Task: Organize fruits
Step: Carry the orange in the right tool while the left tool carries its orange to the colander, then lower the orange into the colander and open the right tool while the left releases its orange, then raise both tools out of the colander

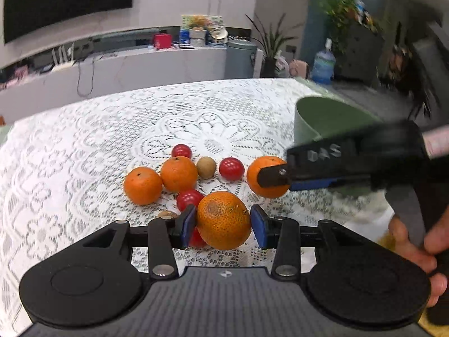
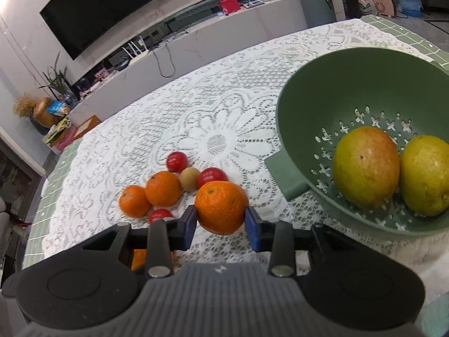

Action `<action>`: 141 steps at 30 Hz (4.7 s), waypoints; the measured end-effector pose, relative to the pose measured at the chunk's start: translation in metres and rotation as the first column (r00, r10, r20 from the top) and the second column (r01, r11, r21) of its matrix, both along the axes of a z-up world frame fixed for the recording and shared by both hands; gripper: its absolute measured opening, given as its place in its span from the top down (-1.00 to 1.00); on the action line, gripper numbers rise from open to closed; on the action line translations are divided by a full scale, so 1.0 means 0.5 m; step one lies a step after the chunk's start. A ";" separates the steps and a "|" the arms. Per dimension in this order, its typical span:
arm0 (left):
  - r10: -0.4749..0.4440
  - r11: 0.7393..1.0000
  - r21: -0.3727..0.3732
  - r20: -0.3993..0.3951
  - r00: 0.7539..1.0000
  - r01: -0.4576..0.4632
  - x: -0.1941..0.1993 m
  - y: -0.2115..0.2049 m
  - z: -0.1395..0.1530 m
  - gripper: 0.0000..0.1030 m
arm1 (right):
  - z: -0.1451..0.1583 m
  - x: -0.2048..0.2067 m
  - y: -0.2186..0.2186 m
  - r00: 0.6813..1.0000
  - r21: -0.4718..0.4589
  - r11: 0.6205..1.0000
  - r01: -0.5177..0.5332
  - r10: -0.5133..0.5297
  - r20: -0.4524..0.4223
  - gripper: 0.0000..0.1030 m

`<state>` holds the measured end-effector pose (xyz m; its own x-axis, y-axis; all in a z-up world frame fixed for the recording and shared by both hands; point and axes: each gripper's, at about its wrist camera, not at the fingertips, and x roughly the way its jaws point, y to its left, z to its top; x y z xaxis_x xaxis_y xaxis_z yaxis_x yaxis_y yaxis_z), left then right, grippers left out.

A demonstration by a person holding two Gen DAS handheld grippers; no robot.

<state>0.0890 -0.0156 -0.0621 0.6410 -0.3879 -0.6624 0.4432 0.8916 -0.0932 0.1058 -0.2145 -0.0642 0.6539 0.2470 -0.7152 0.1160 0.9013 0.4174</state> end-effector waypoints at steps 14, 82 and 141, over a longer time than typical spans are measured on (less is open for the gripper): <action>0.043 0.992 -0.116 -0.018 0.999 -0.045 -0.031 0.002 0.101 0.08 | 0.091 -0.118 -0.039 0.984 -0.007 0.998 -0.067 0.067 0.164 0.34; -0.178 0.957 0.180 -0.255 0.950 0.228 0.264 -0.425 -0.009 0.08 | 0.047 0.024 -0.357 0.969 0.023 0.969 0.247 -0.247 -0.021 0.33; 0.182 0.983 0.003 0.037 0.983 -0.182 0.013 0.012 0.173 -0.22 | 0.174 -0.128 -0.016 0.910 -0.249 0.965 0.083 0.029 0.414 -0.65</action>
